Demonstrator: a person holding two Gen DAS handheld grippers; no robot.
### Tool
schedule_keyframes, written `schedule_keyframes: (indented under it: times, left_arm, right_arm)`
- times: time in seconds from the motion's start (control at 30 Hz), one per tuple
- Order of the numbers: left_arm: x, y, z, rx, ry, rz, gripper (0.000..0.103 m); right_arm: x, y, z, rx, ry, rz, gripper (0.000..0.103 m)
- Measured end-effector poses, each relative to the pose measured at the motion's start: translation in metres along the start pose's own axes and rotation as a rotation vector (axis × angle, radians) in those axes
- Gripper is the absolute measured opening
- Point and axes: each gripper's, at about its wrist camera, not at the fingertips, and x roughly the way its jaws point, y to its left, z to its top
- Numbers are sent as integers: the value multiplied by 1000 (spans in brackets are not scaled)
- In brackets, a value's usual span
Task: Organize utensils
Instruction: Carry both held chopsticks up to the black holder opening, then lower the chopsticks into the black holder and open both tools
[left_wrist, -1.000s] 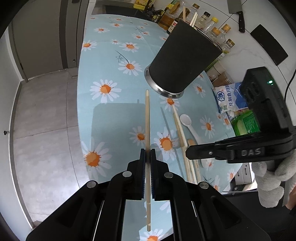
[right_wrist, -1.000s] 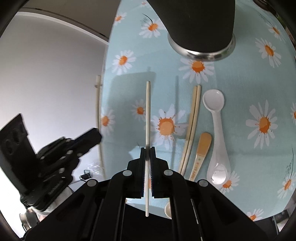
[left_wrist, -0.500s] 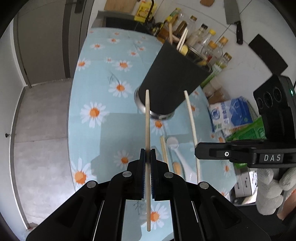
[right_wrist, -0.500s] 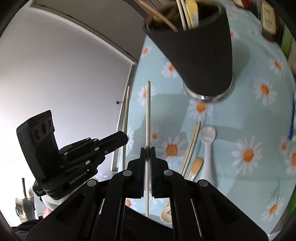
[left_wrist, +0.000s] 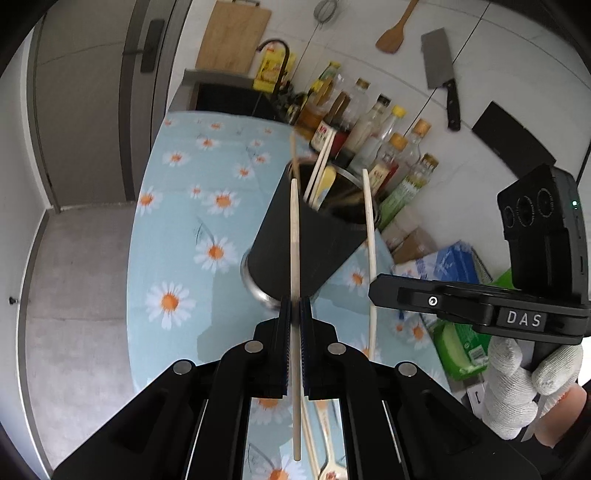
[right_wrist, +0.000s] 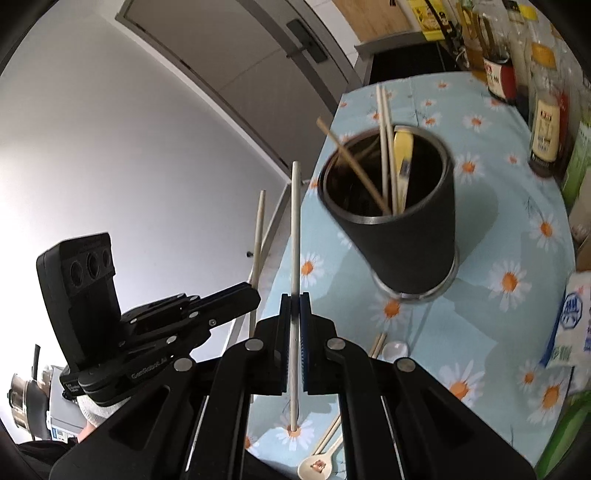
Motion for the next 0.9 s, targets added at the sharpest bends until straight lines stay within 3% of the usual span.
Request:
schedule_keyframes:
  times: [0.3, 0.9]
  left_arm:
    - [-7, -16, 36, 27, -125, 4, 4]
    - [-18, -33, 88, 45, -386, -111, 4]
  right_arm:
    - [-20, -11, 28, -5, -122, 25, 6]
    - [-71, -27, 56, -54, -443, -2, 6]
